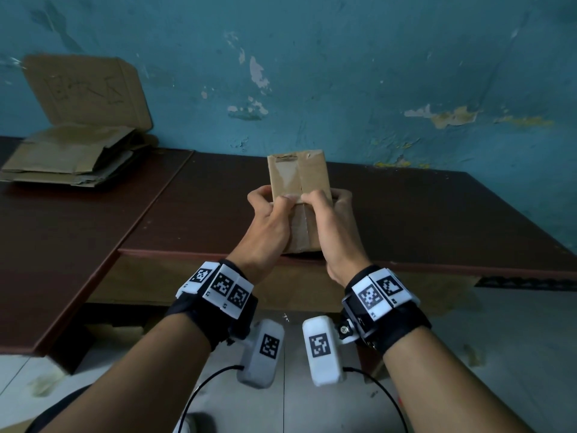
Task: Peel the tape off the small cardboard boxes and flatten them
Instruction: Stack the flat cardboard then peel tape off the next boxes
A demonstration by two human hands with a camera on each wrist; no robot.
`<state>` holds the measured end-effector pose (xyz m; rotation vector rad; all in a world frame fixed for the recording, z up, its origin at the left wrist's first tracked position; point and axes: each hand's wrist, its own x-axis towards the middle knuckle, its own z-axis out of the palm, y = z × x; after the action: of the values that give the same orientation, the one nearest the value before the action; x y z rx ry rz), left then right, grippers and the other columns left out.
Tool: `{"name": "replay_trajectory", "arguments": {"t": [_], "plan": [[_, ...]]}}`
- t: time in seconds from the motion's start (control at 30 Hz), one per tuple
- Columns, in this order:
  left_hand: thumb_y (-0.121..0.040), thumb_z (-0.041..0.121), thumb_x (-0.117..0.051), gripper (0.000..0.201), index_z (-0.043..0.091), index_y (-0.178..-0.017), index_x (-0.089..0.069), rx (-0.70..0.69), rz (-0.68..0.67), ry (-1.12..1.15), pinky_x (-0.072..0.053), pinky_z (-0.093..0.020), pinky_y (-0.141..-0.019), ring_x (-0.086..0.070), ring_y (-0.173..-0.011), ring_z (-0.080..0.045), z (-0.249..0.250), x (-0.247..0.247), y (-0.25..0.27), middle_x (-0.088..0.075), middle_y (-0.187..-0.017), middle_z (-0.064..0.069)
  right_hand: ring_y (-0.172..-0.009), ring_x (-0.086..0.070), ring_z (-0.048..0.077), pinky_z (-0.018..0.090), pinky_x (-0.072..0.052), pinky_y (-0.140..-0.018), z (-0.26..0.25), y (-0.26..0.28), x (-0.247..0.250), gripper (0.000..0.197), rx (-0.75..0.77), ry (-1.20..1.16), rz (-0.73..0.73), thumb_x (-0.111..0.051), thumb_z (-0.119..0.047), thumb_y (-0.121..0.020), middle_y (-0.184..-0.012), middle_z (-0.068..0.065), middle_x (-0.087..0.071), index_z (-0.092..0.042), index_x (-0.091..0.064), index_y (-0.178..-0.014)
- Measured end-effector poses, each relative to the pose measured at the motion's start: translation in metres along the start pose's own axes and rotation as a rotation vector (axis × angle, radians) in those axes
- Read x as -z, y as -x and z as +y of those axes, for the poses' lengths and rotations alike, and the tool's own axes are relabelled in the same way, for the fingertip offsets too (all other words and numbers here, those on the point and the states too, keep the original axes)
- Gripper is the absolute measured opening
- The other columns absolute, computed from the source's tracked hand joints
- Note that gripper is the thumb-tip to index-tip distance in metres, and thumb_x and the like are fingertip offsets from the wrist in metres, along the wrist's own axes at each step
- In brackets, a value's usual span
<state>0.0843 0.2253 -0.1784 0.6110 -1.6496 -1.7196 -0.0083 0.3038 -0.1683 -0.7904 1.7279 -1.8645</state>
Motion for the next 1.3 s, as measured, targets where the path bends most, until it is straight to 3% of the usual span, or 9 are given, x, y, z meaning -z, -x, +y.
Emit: {"name": "replay_trajectory", "arguments": {"t": [0.17,0.33,0.43,0.6,0.67,0.77,1.0,1.13,1.3], "plan": [[-0.09,0.051,-0.059,0.071,0.02,-0.147,-0.031,0.069,0.011,0.18,-0.063,-0.053,-0.101,-0.069,-0.128,-0.026,0.006,0.002,0.005,-0.052,-0.145,-0.015,-0.109,-0.068,0.013,0.035,-0.061,-0.085,-0.005,0.006,-0.002,0.064,0.011,0.001,-0.015,-0.072,-0.048,-0.091,-0.123,0.0,-0.057,-0.01,-0.047,-0.137],[-0.095,0.067,-0.064,0.089,0.007,-0.154,-0.037,0.084,0.043,0.271,-0.056,-0.059,-0.109,-0.069,-0.132,-0.033,0.009,-0.002,0.01,-0.057,-0.151,-0.024,-0.115,-0.072,0.017,0.042,-0.062,-0.097,-0.009,0.007,-0.006,0.075,-0.022,0.04,-0.011,-0.074,-0.068,-0.084,-0.127,0.003,-0.067,-0.019,-0.045,-0.133],[-0.107,0.057,-0.056,0.065,0.013,-0.148,-0.03,0.112,0.078,0.186,-0.06,-0.052,-0.106,-0.074,-0.121,-0.024,0.011,-0.005,0.006,-0.064,-0.137,-0.013,-0.102,-0.077,0.012,0.032,-0.065,-0.083,-0.009,0.006,-0.007,0.056,-0.051,-0.007,0.017,-0.078,-0.043,-0.1,-0.122,0.007,-0.067,-0.012,-0.043,-0.133],[-0.109,0.046,-0.055,0.046,0.023,-0.14,-0.031,0.152,0.076,0.155,-0.06,-0.059,-0.102,-0.071,-0.122,-0.028,0.003,-0.003,0.001,-0.057,-0.139,-0.014,-0.066,-0.071,-0.012,0.014,-0.056,-0.056,-0.008,0.005,-0.005,0.053,-0.072,-0.044,0.011,-0.073,-0.025,-0.104,-0.11,0.001,-0.059,-0.004,-0.04,-0.14],[-0.096,0.053,-0.062,0.057,0.026,-0.136,-0.033,0.148,0.065,0.155,-0.061,-0.058,-0.102,-0.069,-0.125,-0.028,0.003,-0.002,0.001,-0.052,-0.144,-0.014,-0.07,-0.072,-0.009,0.016,-0.057,-0.058,-0.009,0.006,-0.004,0.052,-0.064,-0.045,0.005,-0.073,-0.022,-0.103,-0.11,0.001,-0.057,-0.003,-0.039,-0.139],[-0.076,0.055,-0.07,0.069,0.028,-0.129,-0.036,0.146,0.051,0.172,-0.06,-0.063,-0.102,-0.066,-0.129,-0.028,0.004,-0.001,0.002,-0.048,-0.145,-0.011,-0.095,-0.07,0.007,0.033,-0.062,-0.083,-0.011,0.008,-0.004,0.052,-0.047,-0.024,0.009,-0.071,-0.022,-0.102,-0.112,-0.001,-0.055,-0.004,-0.039,-0.139],[-0.08,0.036,-0.065,0.074,0.018,-0.144,-0.034,0.131,0.054,0.294,-0.06,-0.055,-0.1,-0.07,-0.121,-0.028,0.004,0.0,0.003,-0.056,-0.139,-0.014,-0.118,-0.066,0.02,0.038,-0.061,-0.092,-0.01,0.008,-0.006,0.069,0.022,0.014,-0.011,-0.071,-0.042,-0.076,-0.129,0.008,-0.053,-0.012,-0.04,-0.13],[-0.094,0.033,-0.066,0.064,0.014,-0.145,-0.033,0.119,0.055,0.281,-0.062,-0.052,-0.094,-0.072,-0.11,-0.024,0.005,0.001,0.002,-0.058,-0.129,-0.011,-0.117,-0.069,0.022,0.044,-0.064,-0.094,-0.012,0.006,-0.005,0.072,-0.03,-0.053,-0.027,-0.072,-0.05,-0.085,-0.127,0.007,-0.054,-0.012,-0.038,-0.135],[-0.107,0.028,-0.064,0.042,0.013,-0.145,-0.052,0.044,0.131,0.206,-0.062,-0.047,-0.1,-0.077,-0.114,-0.025,0.007,-0.003,0.0,-0.074,-0.127,-0.012,-0.103,-0.074,0.014,0.033,-0.063,-0.085,-0.009,0.003,-0.008,0.05,-0.03,-0.095,0.061,-0.074,-0.033,-0.104,-0.123,0.007,-0.067,-0.013,-0.041,-0.136]]}}
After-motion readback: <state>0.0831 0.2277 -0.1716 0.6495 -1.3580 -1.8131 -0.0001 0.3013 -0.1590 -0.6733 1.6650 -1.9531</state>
